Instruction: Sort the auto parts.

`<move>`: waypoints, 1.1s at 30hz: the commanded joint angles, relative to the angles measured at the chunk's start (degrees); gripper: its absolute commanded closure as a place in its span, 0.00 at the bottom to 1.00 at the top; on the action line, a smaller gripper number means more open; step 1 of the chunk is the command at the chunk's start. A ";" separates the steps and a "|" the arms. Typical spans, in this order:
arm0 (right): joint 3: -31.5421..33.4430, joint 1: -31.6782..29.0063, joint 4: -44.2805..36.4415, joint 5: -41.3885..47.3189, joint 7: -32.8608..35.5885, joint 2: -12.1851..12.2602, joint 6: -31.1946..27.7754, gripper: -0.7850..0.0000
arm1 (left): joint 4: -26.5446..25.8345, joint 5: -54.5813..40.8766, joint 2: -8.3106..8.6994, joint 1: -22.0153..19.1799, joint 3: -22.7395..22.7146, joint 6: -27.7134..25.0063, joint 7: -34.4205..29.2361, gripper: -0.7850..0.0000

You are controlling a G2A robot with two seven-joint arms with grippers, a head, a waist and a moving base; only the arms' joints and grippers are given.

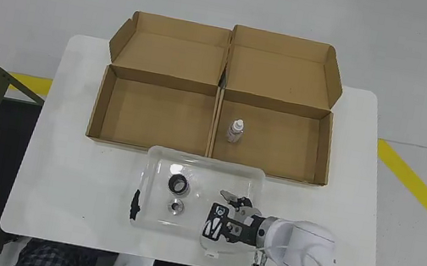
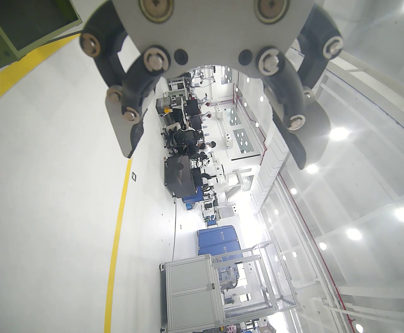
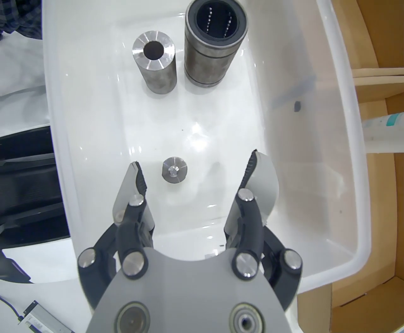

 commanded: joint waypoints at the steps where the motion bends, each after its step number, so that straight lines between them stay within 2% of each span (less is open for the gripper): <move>1: -0.55 0.37 0.52 0.05 0.17 0.01 -0.04 0.35 | 0.00 0.00 0.00 0.00 0.00 0.00 0.00 0.00; 5: -1.45 1.20 1.53 0.13 0.76 0.08 -0.19 0.50 | 0.00 0.00 0.00 0.00 0.00 0.00 0.00 0.00; 14: -2.98 2.82 3.13 1.09 2.40 0.29 -0.68 0.65 | 0.00 0.00 0.00 0.00 0.00 0.00 0.00 0.00; 16: -3.18 3.01 3.32 1.41 2.67 0.35 -0.65 0.78 | 0.00 0.00 0.00 0.00 0.00 0.00 0.00 0.00; 18: -3.35 3.15 3.45 1.74 2.87 0.42 -0.64 0.99 | 0.00 0.00 0.00 0.00 0.00 0.00 0.00 0.00; 26: -3.51 3.45 2.37 2.96 2.81 0.76 -0.36 1.00 | 0.00 0.00 0.00 0.00 0.00 0.00 0.00 0.00; 33: -1.93 3.83 0.45 5.35 -0.63 1.07 1.18 1.00 | 0.00 0.00 0.00 0.00 0.00 0.00 0.00 0.00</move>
